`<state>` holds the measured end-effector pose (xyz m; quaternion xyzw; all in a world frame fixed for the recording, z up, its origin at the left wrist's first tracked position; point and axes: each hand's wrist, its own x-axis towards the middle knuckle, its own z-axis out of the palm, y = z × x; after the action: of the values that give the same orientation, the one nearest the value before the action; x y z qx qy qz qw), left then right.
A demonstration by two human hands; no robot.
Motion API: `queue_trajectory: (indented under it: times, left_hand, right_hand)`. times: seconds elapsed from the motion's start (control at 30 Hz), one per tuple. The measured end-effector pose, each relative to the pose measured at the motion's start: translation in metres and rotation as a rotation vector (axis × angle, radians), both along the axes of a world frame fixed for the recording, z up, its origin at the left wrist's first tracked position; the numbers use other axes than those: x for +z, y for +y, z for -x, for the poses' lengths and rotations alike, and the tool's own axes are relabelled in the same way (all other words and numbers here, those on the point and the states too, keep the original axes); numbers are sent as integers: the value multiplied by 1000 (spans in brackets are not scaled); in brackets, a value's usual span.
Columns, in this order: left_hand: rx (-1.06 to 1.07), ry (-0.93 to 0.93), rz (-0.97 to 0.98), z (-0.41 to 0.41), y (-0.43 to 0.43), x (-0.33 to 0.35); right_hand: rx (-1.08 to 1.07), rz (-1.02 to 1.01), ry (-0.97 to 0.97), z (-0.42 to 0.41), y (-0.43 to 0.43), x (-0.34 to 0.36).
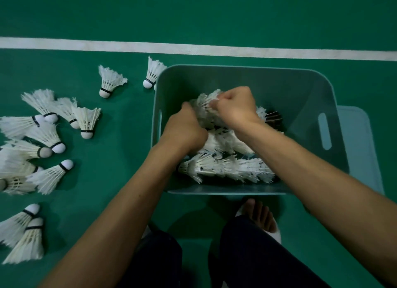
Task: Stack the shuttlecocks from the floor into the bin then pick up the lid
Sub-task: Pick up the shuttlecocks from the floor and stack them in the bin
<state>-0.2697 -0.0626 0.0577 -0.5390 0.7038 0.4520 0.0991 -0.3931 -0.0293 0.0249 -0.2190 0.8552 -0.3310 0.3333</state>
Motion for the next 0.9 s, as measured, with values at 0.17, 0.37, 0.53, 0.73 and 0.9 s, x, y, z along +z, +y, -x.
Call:
queue_trajectory:
  times: [0.17,0.37,0.53,0.73,0.9]
  left_hand:
    - [26,192,-1,-7,8,4]
    - [-25,171,62,-4,16,4]
    - [-71,124,-10,-5,12,-2]
    - [-66,159,24,-7,11,2]
    - [-94,194,121,-17,12,20]
  right_hand:
    - [-288,9,-507,26,10,-2]
    - [-269,-23,-564,30,4,-7]
    - [-295,22,-462,20,-3,-7]
    - [-259,3,-327,27,11,-4]
    - [-154,-30,70,30,24,13]
